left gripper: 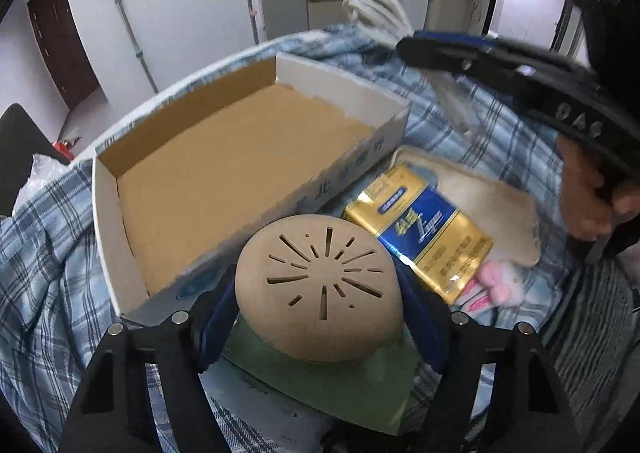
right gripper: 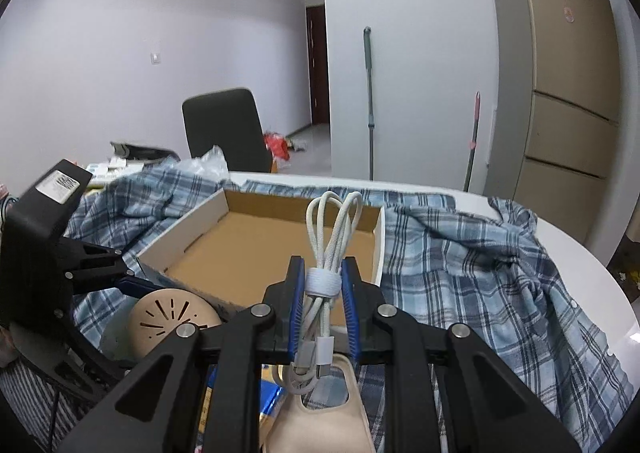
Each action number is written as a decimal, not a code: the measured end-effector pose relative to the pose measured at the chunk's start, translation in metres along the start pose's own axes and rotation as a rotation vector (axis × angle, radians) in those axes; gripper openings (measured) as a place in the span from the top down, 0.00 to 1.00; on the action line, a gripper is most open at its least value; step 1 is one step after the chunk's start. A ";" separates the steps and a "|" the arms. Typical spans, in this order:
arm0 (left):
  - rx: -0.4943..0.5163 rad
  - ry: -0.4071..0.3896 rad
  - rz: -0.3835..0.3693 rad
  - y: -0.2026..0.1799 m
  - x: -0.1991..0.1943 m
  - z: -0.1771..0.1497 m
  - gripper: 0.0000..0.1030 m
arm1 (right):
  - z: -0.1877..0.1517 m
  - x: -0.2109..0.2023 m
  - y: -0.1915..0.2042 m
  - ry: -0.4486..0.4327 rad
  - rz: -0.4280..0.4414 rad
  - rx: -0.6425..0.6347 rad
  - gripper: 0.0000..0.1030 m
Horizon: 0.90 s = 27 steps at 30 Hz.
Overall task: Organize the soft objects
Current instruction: 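Release the cable into the box with the right tool while the left lowers the disc in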
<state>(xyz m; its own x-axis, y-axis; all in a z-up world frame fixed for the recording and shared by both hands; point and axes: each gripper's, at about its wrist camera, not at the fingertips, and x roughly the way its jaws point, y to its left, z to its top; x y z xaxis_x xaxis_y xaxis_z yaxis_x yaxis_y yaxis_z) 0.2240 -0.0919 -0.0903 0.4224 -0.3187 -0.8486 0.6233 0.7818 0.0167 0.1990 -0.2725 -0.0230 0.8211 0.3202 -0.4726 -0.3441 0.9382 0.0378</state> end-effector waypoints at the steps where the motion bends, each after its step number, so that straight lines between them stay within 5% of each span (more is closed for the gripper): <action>1: 0.001 -0.019 -0.007 -0.001 -0.006 0.000 0.25 | 0.000 -0.002 0.000 -0.016 -0.002 -0.001 0.83; 9: -0.034 -0.224 0.000 0.000 -0.047 0.008 0.26 | 0.025 -0.008 -0.004 -0.055 0.040 -0.023 0.83; 17: -0.149 -0.526 0.189 0.029 -0.081 0.023 0.26 | 0.043 0.014 0.000 -0.175 0.092 -0.182 0.83; 22: -0.242 -0.606 0.317 0.053 -0.076 0.029 0.26 | 0.034 0.040 -0.005 -0.179 0.109 -0.191 0.83; 27: -0.338 -0.628 0.339 0.078 -0.067 0.026 0.26 | 0.020 0.052 -0.011 -0.177 0.114 -0.198 0.83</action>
<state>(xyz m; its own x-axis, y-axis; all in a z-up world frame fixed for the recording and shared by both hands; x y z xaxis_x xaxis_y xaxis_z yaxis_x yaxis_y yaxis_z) 0.2612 -0.0239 -0.0182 0.9090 -0.1979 -0.3667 0.2027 0.9789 -0.0260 0.2549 -0.2633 -0.0304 0.8326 0.4569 -0.3130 -0.5071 0.8562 -0.0992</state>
